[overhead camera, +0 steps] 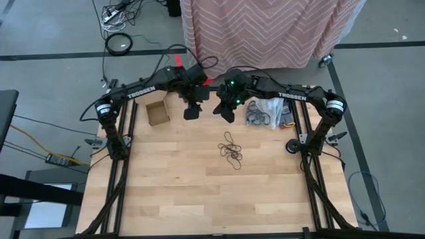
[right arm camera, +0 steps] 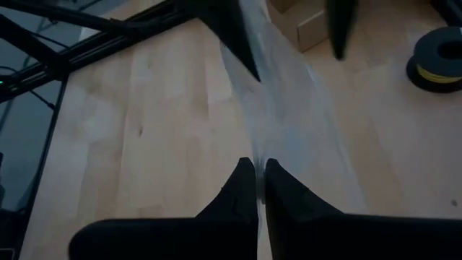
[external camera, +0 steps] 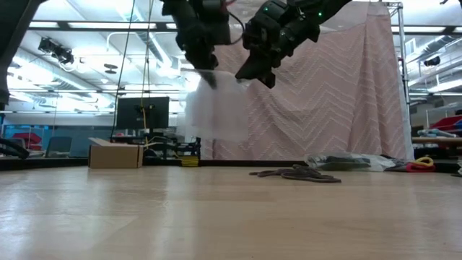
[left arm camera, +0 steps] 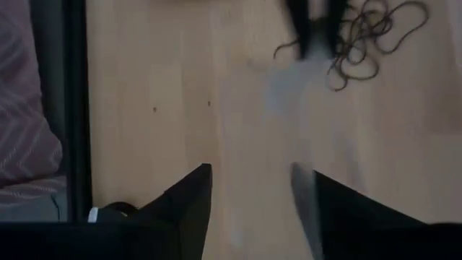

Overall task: Sort rubber bands
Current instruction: Open the transparent zip bag

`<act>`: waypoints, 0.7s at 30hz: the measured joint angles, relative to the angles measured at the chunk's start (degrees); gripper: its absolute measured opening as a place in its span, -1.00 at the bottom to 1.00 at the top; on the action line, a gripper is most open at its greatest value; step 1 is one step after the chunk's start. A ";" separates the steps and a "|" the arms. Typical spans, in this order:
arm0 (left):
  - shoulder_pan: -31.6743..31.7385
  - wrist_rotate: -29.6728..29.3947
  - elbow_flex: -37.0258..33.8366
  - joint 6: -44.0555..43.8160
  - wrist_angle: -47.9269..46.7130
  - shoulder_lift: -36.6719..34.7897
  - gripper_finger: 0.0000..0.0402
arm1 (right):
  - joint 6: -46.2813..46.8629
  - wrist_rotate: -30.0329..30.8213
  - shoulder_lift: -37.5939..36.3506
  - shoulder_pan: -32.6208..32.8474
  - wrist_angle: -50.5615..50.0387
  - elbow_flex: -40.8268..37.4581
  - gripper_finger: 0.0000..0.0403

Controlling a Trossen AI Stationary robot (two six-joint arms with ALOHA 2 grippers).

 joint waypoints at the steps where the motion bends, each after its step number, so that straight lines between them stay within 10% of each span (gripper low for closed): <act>1: -0.02 -1.27 0.00 0.01 -0.45 0.70 -0.06 | 0.02 -0.02 0.00 0.22 -0.01 0.00 -1.00; 9: 0.46 -4.43 0.00 -0.17 -9.50 3.56 -0.91 | 0.02 1.15 0.00 0.69 -0.46 0.00 -1.00; 21: -2.17 -1.31 0.39 -4.03 1.63 3.67 -0.99 | 1.48 -0.31 0.24 0.45 4.23 0.02 -1.00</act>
